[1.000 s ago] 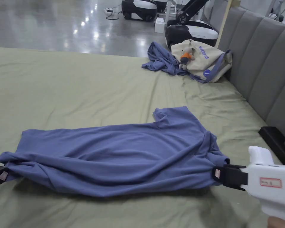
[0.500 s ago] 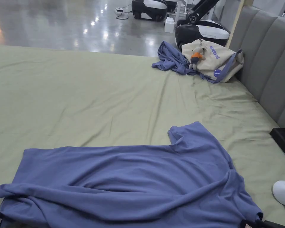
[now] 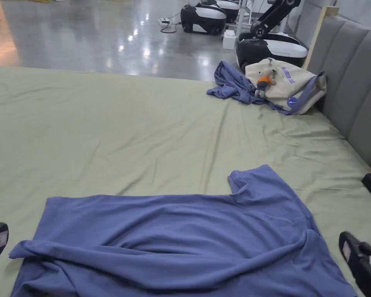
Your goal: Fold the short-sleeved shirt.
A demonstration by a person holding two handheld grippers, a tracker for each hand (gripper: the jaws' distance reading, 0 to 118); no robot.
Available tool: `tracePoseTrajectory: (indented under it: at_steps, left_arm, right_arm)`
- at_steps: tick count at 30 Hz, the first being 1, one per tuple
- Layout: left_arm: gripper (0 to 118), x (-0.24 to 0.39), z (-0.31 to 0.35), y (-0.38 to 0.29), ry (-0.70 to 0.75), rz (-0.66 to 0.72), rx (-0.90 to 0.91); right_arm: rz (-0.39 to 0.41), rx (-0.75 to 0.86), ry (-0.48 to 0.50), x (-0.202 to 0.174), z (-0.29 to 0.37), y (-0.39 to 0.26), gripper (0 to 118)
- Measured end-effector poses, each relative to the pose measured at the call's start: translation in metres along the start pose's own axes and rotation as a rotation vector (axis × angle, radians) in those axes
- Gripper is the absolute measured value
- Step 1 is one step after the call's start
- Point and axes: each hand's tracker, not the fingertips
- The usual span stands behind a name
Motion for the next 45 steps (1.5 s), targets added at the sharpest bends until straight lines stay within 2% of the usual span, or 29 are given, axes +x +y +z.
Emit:
tracePoseTrajectory:
  at_steps: [2, 3, 4, 5, 6, 8, 10, 15, 19, 20, 21, 23, 24, 26, 29, 32, 35, 37, 41, 42, 43, 44, 45]
  left_arm:
    - [94, 0.009, 0.017, -0.002, 0.027, 0.018, 0.06]
    - [85, 0.011, 0.024, -0.006, 0.01, 0.061, 0.094]
    - [53, 0.012, 0.032, -0.011, -0.026, 0.113, 0.123]
    - [0, 0.013, 0.035, -0.015, -0.05, 0.154, 0.131]
    - [0, 0.019, 0.037, -0.025, 0.008, 0.14, 0.166]
    - [0, 0.021, 0.03, -0.032, -0.029, 0.09, 0.076]
    - [0, 0.013, 0.034, -0.035, 0.005, 0.04, 0.061]
    - [0, 0.001, 0.021, -0.039, -0.025, 0.086, 0.021]
    - [1, -0.012, -0.035, -0.018, -0.13, 0.034, -0.126]
    - [7, -0.019, -0.059, -0.013, -0.187, 0.027, -0.187]
    - [31, -0.023, -0.078, -0.009, -0.199, 0.014, -0.215]
    - [96, -0.03, -0.126, 0.002, -0.239, -0.038, -0.277]
    - [102, -0.032, -0.151, 0.004, -0.235, -0.094, -0.313]
    - [102, -0.042, -0.199, 0.004, -0.242, -0.162, -0.386]
    - [102, -0.057, -0.263, -0.004, -0.262, -0.149, -0.513]
    - [102, -0.065, -0.296, -0.017, -0.292, -0.142, -0.571]
    - [102, -0.063, -0.309, -0.028, -0.297, -0.117, -0.651]
    - [102, -0.058, -0.309, -0.031, -0.307, -0.142, -0.644]
    - [101, -0.051, -0.303, -0.031, -0.344, -0.111, -0.637]
    - [95, -0.059, -0.31, -0.032, -0.35, -0.121, -0.648]
    - [80, -0.057, -0.31, -0.032, -0.35, -0.136, -0.657]
    - [53, -0.055, -0.311, -0.032, -0.35, -0.137, -0.676]
    - [15, -0.053, -0.313, -0.034, -0.355, -0.148, -0.703]
  right_arm:
    - [-0.041, 0.118, -0.061, -0.014, 0.021, 0.001, 86]
    - [-0.08, 0.136, -0.056, -0.018, 0.027, -0.002, 83]
    - [-0.123, 0.134, -0.051, -0.023, 0.031, -0.006, 67]
    - [-0.15, 0.144, -0.048, -0.027, 0.034, -0.011, 23]
    - [-0.124, 0.122, -0.057, -0.032, 0.031, -0.014, 2]
    - [-0.053, 0.078, -0.051, -0.037, 0.023, -0.032, 2]
    - [-0.055, 0.056, -0.01, -0.04, 0.017, -0.041, 2]
    - [-0.097, 0.021, -0.002, -0.038, 0.009, -0.04, 2]
    - [-0.083, -0.013, 0.004, -0.035, 0.007, -0.037, 2]
    - [-0.085, -0.022, 0.011, -0.033, 0.006, -0.037, 2]
    - [-0.087, -0.028, 0.014, -0.032, 0.005, -0.038, 2]
    - [-0.09, -0.038, 0.012, -0.031, 0.005, -0.036, 2]
    - [-0.092, -0.041, 0.014, -0.031, 0.005, -0.036, 2]
    - [-0.104, -0.049, 0.02, -0.03, 0.003, -0.037, 2]
    - [-0.098, -0.06, 0.024, -0.029, 0.001, -0.035, 2]
    - [-0.09, -0.073, 0.025, -0.026, -0.001, -0.035, 2]
    - [-0.089, -0.086, 0.021, -0.025, -0.005, -0.037, 2]
    - [-0.09, -0.095, 0.021, -0.024, -0.007, -0.037, 2]
    - [-0.088, -0.113, 0.014, -0.023, -0.01, -0.039, 2]
    - [-0.088, -0.12, 0.017, -0.022, -0.011, -0.04, 2]
    - [-0.088, -0.128, 0.018, -0.022, -0.013, -0.04, 2]
    - [-0.088, -0.134, 0.017, -0.023, -0.013, -0.039, 2]
    - [-0.086, -0.14, 0.015, -0.023, -0.014, -0.04, 2]
